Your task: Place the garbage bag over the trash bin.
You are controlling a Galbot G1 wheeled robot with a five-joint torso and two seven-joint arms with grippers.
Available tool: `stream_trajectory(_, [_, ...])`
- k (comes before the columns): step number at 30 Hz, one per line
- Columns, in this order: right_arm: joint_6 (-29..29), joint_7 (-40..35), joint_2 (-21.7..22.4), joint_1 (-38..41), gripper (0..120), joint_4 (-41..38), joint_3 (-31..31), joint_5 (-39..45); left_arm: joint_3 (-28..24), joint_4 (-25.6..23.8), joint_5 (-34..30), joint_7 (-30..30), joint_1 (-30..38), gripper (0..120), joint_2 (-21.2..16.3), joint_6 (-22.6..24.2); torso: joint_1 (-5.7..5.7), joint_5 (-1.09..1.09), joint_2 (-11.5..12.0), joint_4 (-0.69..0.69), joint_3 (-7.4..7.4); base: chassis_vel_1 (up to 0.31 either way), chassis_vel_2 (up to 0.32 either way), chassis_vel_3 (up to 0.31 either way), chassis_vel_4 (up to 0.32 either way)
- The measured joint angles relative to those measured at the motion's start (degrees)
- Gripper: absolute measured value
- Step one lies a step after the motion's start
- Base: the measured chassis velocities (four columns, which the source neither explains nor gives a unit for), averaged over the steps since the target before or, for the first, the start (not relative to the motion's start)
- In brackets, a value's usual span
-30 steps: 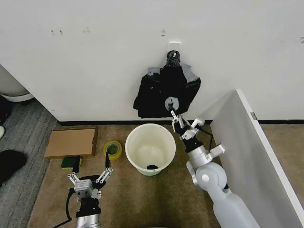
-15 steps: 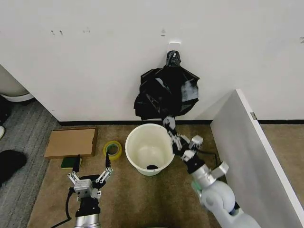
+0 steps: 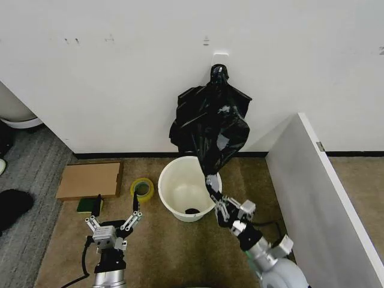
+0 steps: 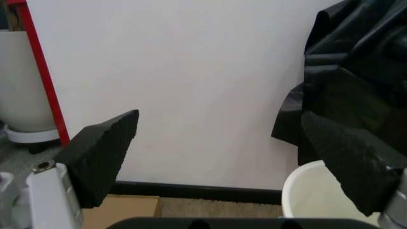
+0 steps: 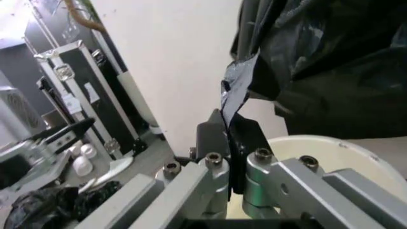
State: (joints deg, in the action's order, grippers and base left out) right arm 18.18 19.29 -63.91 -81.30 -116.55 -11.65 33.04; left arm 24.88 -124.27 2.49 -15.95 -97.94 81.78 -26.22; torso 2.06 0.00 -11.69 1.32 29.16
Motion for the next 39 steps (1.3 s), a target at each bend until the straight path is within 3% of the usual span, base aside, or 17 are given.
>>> stream_trajectory(24, [10.91, 5.31, 0.55, -8.95, 0, 1.79, 0.08, -9.22, -0.18, -0.01, -0.02, 0.00, 0.03, 100, -0.42, -0.02, 0.01, 0.00, 0.00, 0.00, 0.00, 0.000, 0.000, 0.000, 0.000])
stream_trajectory(39, [11.04, 5.92, 1.17, -10.83, 0, 1.55, 0.42, -7.94, 0.00, 0.38, -0.17, -0.01, -0.04, 100, -0.50, -0.06, 0.01, -0.01, 0.00, -0.01, 0.00, 0.000, 0.000, 0.000, 0.000])
